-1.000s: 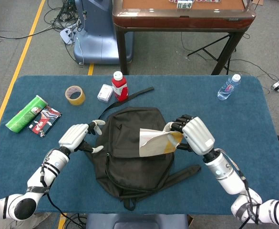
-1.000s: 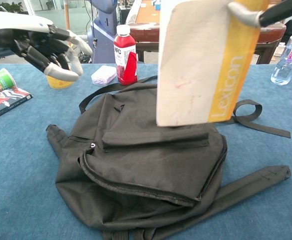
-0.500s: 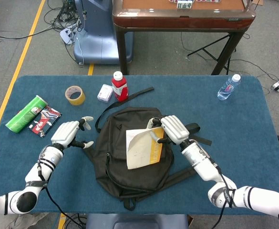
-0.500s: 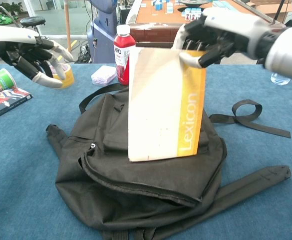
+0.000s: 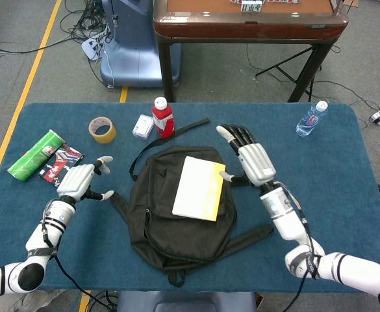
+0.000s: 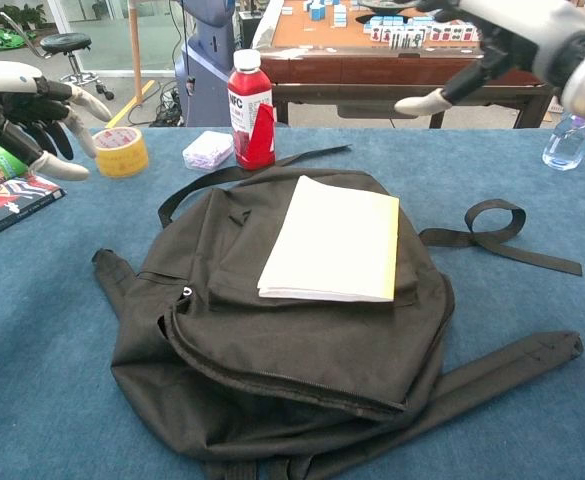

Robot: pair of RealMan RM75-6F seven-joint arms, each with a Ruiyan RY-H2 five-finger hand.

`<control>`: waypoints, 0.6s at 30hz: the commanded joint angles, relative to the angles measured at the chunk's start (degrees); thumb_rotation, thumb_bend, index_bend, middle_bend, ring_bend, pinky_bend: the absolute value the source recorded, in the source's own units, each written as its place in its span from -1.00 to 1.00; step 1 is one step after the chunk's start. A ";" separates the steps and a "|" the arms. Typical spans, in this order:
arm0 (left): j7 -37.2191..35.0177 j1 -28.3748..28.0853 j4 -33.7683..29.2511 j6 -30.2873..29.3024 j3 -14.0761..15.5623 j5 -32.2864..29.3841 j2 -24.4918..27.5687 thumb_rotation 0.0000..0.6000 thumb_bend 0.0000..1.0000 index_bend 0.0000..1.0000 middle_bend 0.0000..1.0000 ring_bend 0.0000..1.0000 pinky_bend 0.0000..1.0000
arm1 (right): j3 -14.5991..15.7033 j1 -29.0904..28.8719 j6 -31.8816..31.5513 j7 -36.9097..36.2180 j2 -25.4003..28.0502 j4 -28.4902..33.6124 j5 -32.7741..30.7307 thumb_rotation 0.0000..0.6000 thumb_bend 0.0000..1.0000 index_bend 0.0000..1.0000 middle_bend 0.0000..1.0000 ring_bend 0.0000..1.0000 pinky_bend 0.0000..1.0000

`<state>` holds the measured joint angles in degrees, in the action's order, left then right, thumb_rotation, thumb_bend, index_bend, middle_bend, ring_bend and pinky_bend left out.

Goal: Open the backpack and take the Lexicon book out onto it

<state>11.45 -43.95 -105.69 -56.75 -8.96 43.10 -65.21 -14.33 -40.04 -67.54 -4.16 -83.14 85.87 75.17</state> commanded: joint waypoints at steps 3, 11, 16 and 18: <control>-1.41 3.23 1.07 -3.58 1.20 4.26 -0.26 1.00 -0.51 -0.61 -0.34 -0.35 -0.49 | 5.09 7.53 -4.67 3.52 8.50 6.86 2.16 1.00 -0.33 -0.42 -0.43 -0.68 -0.87; -3.29 9.95 3.24 -13.86 2.87 14.57 -1.57 1.00 -0.51 -0.57 -0.34 -0.35 -0.49 | 11.57 15.92 -6.27 -1.36 22.62 13.41 5.17 1.00 -0.29 -0.23 -0.29 -0.54 -0.54; -3.34 14.58 4.79 -19.51 4.91 19.39 -2.29 1.00 -0.51 -0.57 -0.34 -0.35 -0.49 | 14.39 21.46 -10.63 -4.89 25.66 12.33 7.57 1.00 -0.29 -0.18 -0.25 -0.46 -0.46; -3.78 16.53 5.43 -21.49 5.64 20.97 -2.44 1.00 -0.51 -0.56 -0.34 -0.35 -0.49 | 15.22 23.52 -12.65 -6.58 25.67 11.09 8.78 1.00 -0.29 -0.16 -0.23 -0.45 -0.44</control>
<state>8.09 -29.01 -101.10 -76.66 -4.27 62.77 -67.29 -0.40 -18.46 -78.30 -8.98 -58.09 97.94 82.53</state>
